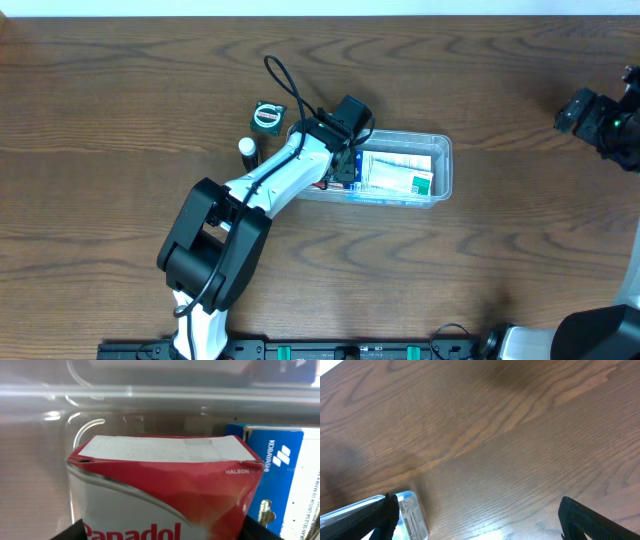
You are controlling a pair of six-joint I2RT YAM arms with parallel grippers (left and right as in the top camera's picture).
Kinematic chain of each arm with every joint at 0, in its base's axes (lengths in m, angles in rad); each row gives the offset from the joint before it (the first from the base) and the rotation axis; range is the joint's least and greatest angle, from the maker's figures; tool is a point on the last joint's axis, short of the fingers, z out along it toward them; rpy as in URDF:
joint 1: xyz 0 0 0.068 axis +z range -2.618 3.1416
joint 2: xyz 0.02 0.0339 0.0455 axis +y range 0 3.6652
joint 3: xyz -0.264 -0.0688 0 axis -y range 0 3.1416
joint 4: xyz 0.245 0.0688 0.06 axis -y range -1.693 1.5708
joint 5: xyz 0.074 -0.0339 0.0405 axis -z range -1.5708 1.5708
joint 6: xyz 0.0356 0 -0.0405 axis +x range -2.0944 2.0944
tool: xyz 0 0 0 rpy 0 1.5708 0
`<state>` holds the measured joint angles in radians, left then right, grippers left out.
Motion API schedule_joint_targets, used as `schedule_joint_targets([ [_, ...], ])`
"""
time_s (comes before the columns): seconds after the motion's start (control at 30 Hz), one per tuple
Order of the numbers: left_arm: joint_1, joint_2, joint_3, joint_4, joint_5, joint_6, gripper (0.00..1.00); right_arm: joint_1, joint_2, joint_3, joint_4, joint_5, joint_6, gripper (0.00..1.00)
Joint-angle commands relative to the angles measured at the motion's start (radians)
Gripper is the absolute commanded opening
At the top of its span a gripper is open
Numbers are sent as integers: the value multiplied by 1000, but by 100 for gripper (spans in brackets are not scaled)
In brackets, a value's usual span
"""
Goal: Pack container
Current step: 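Carry the red box over the container and lower it in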
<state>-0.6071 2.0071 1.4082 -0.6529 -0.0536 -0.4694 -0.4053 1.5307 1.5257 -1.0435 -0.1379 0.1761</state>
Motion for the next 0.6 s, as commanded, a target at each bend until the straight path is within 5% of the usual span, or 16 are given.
schedule_joint_targets([
  [0.0,-1,13,-4,1,-14,0,67,-1,-5,2,-1,0,10,99],
  [0.57,-1,-34,-3,0,-7,1,70,-1,-5,2,-1,0,10,99],
])
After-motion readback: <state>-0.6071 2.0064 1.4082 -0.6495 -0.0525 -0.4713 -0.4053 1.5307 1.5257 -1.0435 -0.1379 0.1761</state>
